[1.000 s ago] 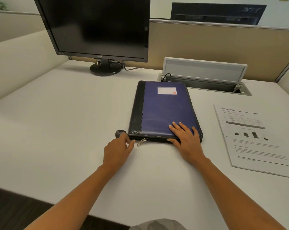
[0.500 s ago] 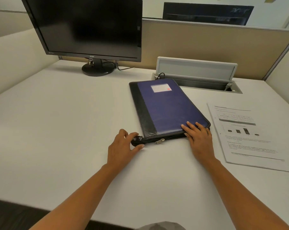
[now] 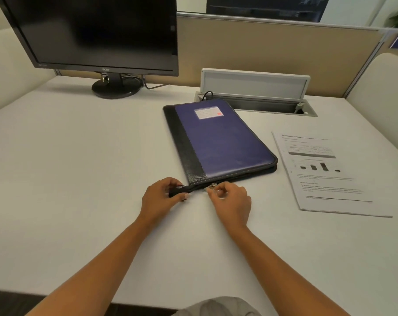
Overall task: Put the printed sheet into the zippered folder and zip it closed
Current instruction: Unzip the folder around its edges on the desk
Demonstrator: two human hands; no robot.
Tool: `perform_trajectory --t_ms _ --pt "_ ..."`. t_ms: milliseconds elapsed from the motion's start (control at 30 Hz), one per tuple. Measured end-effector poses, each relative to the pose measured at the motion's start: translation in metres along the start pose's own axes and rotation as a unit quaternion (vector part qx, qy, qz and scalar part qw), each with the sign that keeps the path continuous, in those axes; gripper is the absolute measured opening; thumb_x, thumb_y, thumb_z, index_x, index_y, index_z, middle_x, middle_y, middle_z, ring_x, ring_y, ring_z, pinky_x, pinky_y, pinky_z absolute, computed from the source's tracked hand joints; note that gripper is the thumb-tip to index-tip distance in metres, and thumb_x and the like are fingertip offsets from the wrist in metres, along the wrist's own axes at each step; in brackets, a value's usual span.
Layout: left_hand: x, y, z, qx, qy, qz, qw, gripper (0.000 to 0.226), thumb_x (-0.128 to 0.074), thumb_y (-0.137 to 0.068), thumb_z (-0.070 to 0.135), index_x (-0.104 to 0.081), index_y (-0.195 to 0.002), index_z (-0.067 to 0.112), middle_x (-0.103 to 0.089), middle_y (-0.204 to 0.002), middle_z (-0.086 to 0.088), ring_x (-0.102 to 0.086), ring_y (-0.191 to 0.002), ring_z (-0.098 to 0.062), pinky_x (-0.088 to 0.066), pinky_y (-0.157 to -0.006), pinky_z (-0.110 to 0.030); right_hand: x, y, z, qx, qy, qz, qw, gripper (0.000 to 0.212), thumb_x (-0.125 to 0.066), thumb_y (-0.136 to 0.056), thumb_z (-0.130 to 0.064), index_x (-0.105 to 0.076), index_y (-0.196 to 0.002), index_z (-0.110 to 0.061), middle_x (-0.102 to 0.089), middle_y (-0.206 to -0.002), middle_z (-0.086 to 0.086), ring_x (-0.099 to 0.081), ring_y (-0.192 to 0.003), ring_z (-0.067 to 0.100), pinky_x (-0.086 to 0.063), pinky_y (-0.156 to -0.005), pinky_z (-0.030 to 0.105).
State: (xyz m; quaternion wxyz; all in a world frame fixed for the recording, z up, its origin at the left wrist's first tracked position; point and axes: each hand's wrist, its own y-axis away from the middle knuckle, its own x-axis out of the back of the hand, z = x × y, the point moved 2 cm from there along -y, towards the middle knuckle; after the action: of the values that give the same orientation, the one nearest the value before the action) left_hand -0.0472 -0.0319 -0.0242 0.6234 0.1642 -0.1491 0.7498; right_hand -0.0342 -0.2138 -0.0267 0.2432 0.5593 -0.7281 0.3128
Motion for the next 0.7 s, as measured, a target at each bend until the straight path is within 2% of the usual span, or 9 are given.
perform_trajectory --t_ms 133,233,333,467,600,700 --pt "0.002 0.001 -0.001 0.018 0.078 -0.032 0.996 0.021 -0.081 -0.066 0.012 -0.068 -0.072 0.028 -0.073 -0.067 0.010 -0.071 -0.065 -0.010 -0.054 -0.076 -0.027 -0.006 -0.003 -0.006 -0.025 0.060 0.007 0.998 0.041 -0.064 -0.069 -0.060 -0.062 -0.082 -0.021 -0.059 -0.082 -0.005 -0.046 -0.084 0.018 -0.029 -0.069 0.030" --pt "0.003 0.002 -0.002 0.036 0.113 -0.054 0.992 0.020 -0.081 -0.065 0.007 -0.070 -0.071 0.023 -0.074 -0.069 0.000 -0.072 -0.069 -0.018 -0.055 -0.077 -0.031 -0.011 -0.003 -0.011 -0.039 0.090 0.012 0.995 0.045 -0.064 -0.067 -0.063 -0.059 -0.083 -0.021 -0.059 -0.088 -0.003 -0.047 -0.089 0.021 -0.026 -0.069 0.031" --pt "0.003 0.001 -0.002 0.042 0.131 -0.071 0.988 0.019 -0.080 -0.065 0.005 -0.070 -0.072 0.019 -0.074 -0.068 -0.001 -0.072 -0.068 -0.019 -0.057 -0.075 -0.029 -0.013 -0.004 -0.013 -0.042 0.103 0.011 0.994 0.044 -0.064 -0.068 -0.062 -0.058 -0.083 -0.021 -0.058 -0.091 -0.003 -0.047 -0.092 0.022 -0.024 -0.070 0.032" --pt "0.004 0.000 -0.001 0.045 0.146 -0.081 0.985 0.018 -0.079 -0.066 0.002 -0.069 -0.070 0.016 -0.074 -0.067 -0.002 -0.071 -0.067 -0.018 -0.057 -0.068 -0.022 -0.013 -0.006 -0.011 -0.050 0.079 0.000 0.996 0.037 -0.065 -0.070 -0.056 -0.060 -0.082 -0.022 -0.059 -0.089 -0.003 -0.047 -0.092 0.021 -0.026 -0.072 0.033" --pt "0.003 0.000 -0.001 0.042 0.153 -0.083 0.984 0.018 -0.078 -0.067 0.000 -0.068 -0.070 0.014 -0.074 -0.065 -0.001 -0.071 -0.065 -0.016 -0.056 -0.064 -0.018 -0.010 -0.008 -0.007 -0.034 0.034 -0.016 0.999 0.018 -0.062 -0.079 -0.039 -0.061 -0.078 -0.021 -0.063 -0.083 -0.004 -0.048 -0.090 0.019 -0.026 -0.073 0.031" --pt "0.003 -0.001 -0.002 0.035 0.154 -0.080 0.984 0.016 -0.077 -0.069 0.000 -0.066 -0.069 0.012 -0.073 -0.064 -0.001 -0.071 -0.063 -0.016 -0.055 -0.062 -0.017 -0.006 -0.012 -0.001 0.000 0.022 -0.056 0.998 0.016 -0.055 -0.087 -0.031 -0.063 -0.085 -0.018 -0.063 -0.087 0.000 -0.048 -0.092 0.020 -0.028 -0.075 0.031"
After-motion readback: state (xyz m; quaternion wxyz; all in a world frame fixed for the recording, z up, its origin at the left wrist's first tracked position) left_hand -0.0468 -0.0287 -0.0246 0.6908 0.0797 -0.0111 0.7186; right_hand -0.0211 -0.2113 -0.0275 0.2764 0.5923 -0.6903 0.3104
